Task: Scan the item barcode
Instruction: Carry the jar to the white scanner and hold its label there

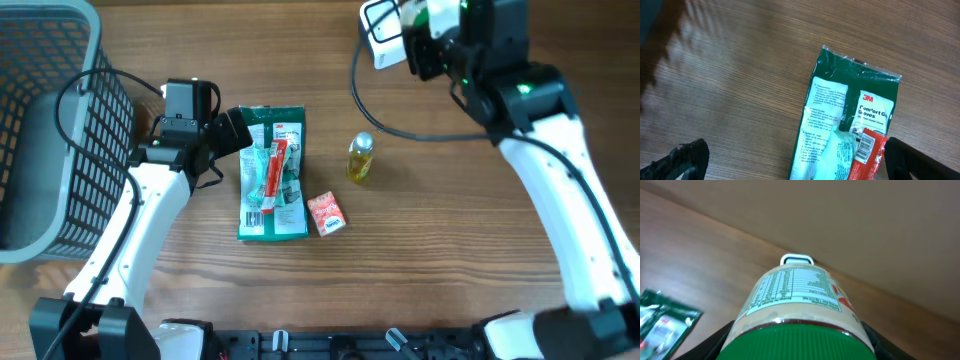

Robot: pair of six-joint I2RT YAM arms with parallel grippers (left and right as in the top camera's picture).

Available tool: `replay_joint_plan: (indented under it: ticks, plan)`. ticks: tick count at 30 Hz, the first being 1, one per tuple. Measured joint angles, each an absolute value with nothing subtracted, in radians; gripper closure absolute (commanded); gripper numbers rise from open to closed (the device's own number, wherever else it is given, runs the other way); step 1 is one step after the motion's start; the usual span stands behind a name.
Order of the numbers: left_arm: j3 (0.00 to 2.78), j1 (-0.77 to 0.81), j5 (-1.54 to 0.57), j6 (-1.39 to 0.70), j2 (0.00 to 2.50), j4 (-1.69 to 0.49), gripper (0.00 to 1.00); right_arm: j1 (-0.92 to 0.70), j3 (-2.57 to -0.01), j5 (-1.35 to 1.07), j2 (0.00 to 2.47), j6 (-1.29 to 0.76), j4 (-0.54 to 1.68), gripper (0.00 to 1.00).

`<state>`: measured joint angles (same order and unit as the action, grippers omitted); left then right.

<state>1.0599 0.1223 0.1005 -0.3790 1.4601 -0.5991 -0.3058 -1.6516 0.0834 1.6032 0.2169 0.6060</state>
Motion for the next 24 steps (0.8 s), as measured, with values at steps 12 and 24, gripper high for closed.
replay_joint_plan:
  ticks: [12, 24]
  plan:
    - [1.06, 0.122, 0.101, -0.379, 1.46, -0.6, 0.0, -0.24, -1.651, 0.113, 2.073, 0.155, -0.063, 0.96]
    - [1.06, 0.122, 0.1, -0.379, 1.46, -0.599, 0.0, -0.21, -1.651, -0.008, 2.247, 0.126, -0.358, 0.96]
